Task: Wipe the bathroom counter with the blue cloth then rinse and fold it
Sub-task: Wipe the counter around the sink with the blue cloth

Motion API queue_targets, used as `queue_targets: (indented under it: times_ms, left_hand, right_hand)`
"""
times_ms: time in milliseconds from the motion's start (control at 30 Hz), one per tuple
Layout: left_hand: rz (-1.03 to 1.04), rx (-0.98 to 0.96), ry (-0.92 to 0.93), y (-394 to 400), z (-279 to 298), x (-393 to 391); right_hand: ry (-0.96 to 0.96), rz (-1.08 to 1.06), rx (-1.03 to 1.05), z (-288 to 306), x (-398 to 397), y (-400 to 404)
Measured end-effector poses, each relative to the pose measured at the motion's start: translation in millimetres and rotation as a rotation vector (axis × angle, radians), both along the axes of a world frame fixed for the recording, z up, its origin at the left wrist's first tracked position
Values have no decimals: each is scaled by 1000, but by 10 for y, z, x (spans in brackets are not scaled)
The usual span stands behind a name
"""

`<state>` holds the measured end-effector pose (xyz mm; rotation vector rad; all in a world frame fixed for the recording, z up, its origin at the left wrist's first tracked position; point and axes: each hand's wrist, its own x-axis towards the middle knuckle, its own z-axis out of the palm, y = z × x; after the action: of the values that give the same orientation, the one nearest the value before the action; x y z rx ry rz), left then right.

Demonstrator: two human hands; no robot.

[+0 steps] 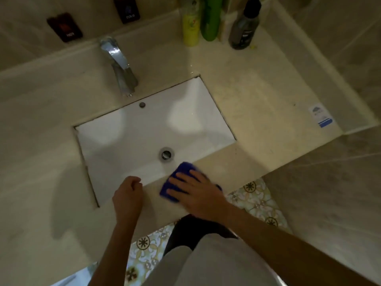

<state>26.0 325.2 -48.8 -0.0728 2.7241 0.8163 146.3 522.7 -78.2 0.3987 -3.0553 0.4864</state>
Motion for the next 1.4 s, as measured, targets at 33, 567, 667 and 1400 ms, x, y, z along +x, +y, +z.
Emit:
queue_targets:
  times_ms: [33, 567, 667, 1400]
  left_hand:
    - [-12, 25, -21, 69, 3, -2]
    - [-15, 175, -189, 917, -16, -37]
    - [-74, 132, -213, 1099, -33, 6]
    - [-43, -141, -156, 1915, -96, 237]
  right_hand:
    - [16, -51, 57, -24, 52, 335]
    - [127, 92, -58, -146, 113, 435]
    - [83, -21, 52, -149, 240, 1547]
    - [-216, 314, 245, 344, -598, 3243]
